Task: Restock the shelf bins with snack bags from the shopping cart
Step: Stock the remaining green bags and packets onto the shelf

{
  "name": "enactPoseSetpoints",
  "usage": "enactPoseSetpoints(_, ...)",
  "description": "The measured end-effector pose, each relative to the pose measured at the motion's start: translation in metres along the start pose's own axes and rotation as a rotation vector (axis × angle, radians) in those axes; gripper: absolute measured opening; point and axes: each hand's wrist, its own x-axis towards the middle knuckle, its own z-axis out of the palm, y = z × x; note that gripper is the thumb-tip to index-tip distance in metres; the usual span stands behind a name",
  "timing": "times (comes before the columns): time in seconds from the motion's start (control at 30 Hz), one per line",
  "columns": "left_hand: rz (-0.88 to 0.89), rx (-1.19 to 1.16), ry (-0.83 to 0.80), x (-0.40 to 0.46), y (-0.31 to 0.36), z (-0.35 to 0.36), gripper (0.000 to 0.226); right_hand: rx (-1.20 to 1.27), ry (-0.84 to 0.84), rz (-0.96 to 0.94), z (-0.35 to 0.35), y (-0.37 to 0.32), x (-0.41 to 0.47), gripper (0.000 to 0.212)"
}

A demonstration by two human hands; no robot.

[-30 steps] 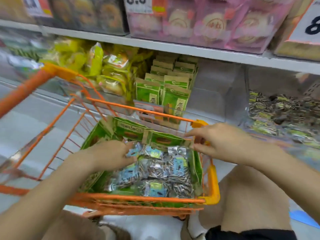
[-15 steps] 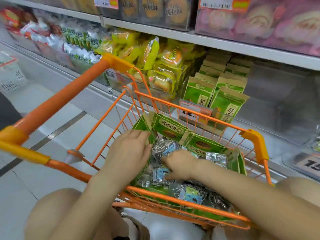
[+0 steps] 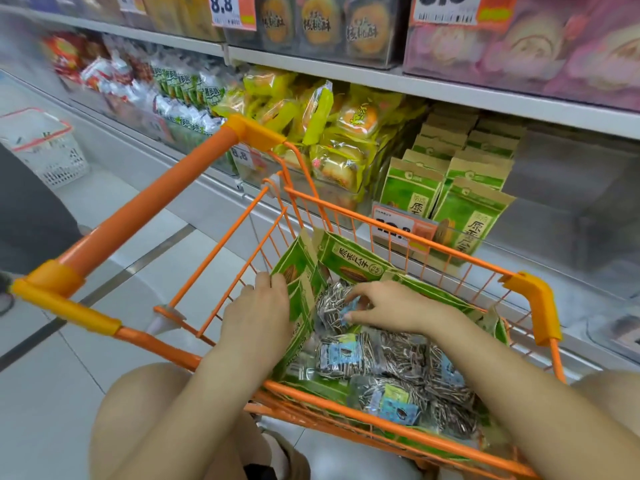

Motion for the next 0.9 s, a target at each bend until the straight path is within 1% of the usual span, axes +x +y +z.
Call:
enactPoseSetpoints(0.07, -0.005, -0.063, -0.045, -0.003, 0.000, 0.000, 0.046, 0.188, 0.050, -0.009, -0.010, 0.003, -0.006, 0.044)
enactPoseSetpoints(0.13, 0.009, -0.106, -0.056, -0.005, 0.000, -0.001, 0.034, 0.365, 0.064, -0.027, -0.016, 0.003, -0.012, 0.037)
enactPoseSetpoints(0.2, 0.016, -0.177, 0.009, -0.003, -0.002, -0.005, 0.024, 0.560, 0.072, -0.041, -0.021, -0.001, -0.014, 0.031)
enactPoseSetpoints(0.23, -0.006, -0.262, 0.053, -0.001, -0.004, -0.009, 0.023, 0.654, 0.085, -0.033, -0.022, -0.004, -0.014, 0.033)
enactPoseSetpoints(0.27, -0.051, -0.424, 0.073, 0.002, -0.005, -0.014, 0.023, 0.742, 0.104, -0.015, -0.023, -0.005, -0.014, 0.035)
enactPoseSetpoints(0.37, -0.225, -1.193, 0.029, 0.010, -0.004, -0.036, 0.017, 0.924, 0.164, 0.047, -0.029, -0.008, -0.013, 0.045)
enactPoseSetpoints(0.4, -0.259, -1.355, 0.002, 0.011, -0.002, -0.043, 0.018, 0.980, 0.168, 0.063, -0.030, -0.009, -0.014, 0.047)
enactPoseSetpoints(0.43, -0.274, -1.462, -0.026, 0.011, 0.000, -0.049, 0.019, 1.033, 0.169, 0.073, -0.032, -0.010, -0.014, 0.047)
enactPoseSetpoints(0.5, -0.287, -1.596, -0.068, 0.009, 0.006, -0.056, 0.020, 1.109, 0.190, 0.079, -0.036, -0.011, -0.015, 0.046)
enactPoseSetpoints(0.6, -0.290, -1.655, -0.053, 0.013, 0.010, -0.055, 0.020, 1.154, 0.225, 0.040, -0.040, -0.012, -0.020, 0.046)
enactPoseSetpoints(0.67, -0.280, -1.683, -0.074, 0.015, 0.016, -0.054, 0.020, 1.228, 0.169, -0.053, -0.041, -0.013, -0.024, 0.045)
enactPoseSetpoints(0.73, -0.220, -1.702, -0.123, 0.018, 0.021, -0.055, 0.020, 1.286, 0.129, -0.151, -0.042, -0.014, -0.029, 0.046)
enactPoseSetpoints(0.77, -0.195, -1.692, -0.119, 0.020, 0.022, -0.058, 0.021, 1.286, 0.156, -0.159, -0.043, -0.014, -0.030, 0.045)
enactPoseSetpoints(0.8, -0.193, -1.632, -0.048, 0.024, 0.019, -0.060, 0.023, 1.269, 0.215, -0.147, -0.044, -0.013, -0.030, 0.042)
enactPoseSetpoints(0.83, -0.202, -1.484, 0.085, 0.029, 0.014, -0.061, 0.025, 1.249, 0.295, -0.121, -0.046, -0.011, -0.029, 0.034)
enactPoseSetpoints(0.87, -0.200, -1.241, 0.247, 0.034, 0.006, -0.061, 0.028, 1.225, 0.386, -0.094, -0.049, -0.008, -0.028, 0.025)
enactPoseSetpoints(0.9, -0.193, -0.920, 0.374, 0.038, -0.002, -0.060, 0.029, 1.204, 0.472, -0.068, -0.051, -0.004, -0.028, 0.019)
